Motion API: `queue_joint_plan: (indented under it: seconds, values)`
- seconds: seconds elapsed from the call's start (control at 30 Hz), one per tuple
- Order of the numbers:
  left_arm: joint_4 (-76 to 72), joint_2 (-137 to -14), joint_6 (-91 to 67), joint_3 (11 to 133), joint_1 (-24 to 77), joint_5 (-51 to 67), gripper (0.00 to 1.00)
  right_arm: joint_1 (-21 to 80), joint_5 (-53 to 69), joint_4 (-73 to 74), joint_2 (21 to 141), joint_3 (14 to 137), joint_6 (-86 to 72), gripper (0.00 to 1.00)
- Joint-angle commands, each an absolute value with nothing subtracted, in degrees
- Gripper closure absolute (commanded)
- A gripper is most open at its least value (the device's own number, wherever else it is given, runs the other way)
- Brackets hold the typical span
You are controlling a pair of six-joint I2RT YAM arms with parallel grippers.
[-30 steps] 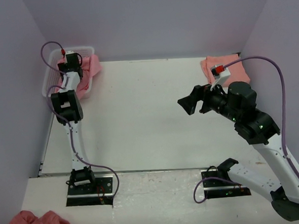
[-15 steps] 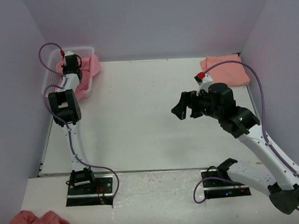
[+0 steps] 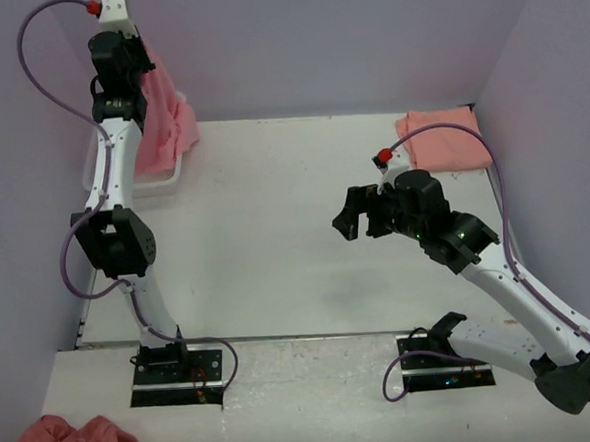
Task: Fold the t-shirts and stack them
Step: Grab crumpled tshirt from bin with the left arm, then move the tshirt to the center of the board
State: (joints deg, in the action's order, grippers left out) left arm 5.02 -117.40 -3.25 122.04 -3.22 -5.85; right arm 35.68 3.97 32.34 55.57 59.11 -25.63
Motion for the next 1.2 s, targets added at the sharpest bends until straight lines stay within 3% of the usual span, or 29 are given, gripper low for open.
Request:
queue_joint_plan:
  seconds: [0.0,0.17,0.43,0.63,0.77,0.87,0.9,1.0,1.1,1.17]
  values:
    - [4.92,-110.49,-4.57,126.64,-1.68,1.67,1.0,35.95,-6.57,34.09,58.18,60.55,-26.81,0.01]
    - [11.15,-103.28,-5.27,134.2,3.6,6.49,1.0,35.86,-11.69,32.08,63.96,61.78,-28.03,0.01]
    - [12.39,-88.53,-17.91,133.6,5.8,18.27,1.0,35.77,-14.14,31.2,72.33,70.38,-28.65,0.01]
    - [12.04,-75.16,-27.68,121.15,5.89,21.89,1.0,33.31,-20.83,34.01,71.38,73.92,-34.8,0.01]
    - [20.99,-70.93,-28.39,114.1,5.89,19.17,1.0,29.71,-20.13,36.74,69.97,74.62,-33.93,0.04]
    - [22.76,-68.74,-29.87,101.55,5.89,18.55,1.0,27.16,-17.85,36.83,66.98,73.57,-32.96,0.29]
    - [22.76,-67.51,-30.93,97.08,5.89,17.41,1.0,26.9,-17.32,36.74,66.54,73.48,-32.7,0.5]
    - [21.36,-67.58,-31.03,78.53,7.64,14.62,1.0,26.81,-14.42,35.95,65.13,73.65,-31.03,1.0]
    - [21.09,-70.3,-25.94,68.31,17.8,3.92,1.0,26.89,-13.71,36.03,64.77,73.83,-30.85,1.0]
    - [21.88,-73.29,-25.23,68.29,19.16,3.95,1.0,26.89,-13.89,37.0,65.3,74.79,-31.02,1.0]
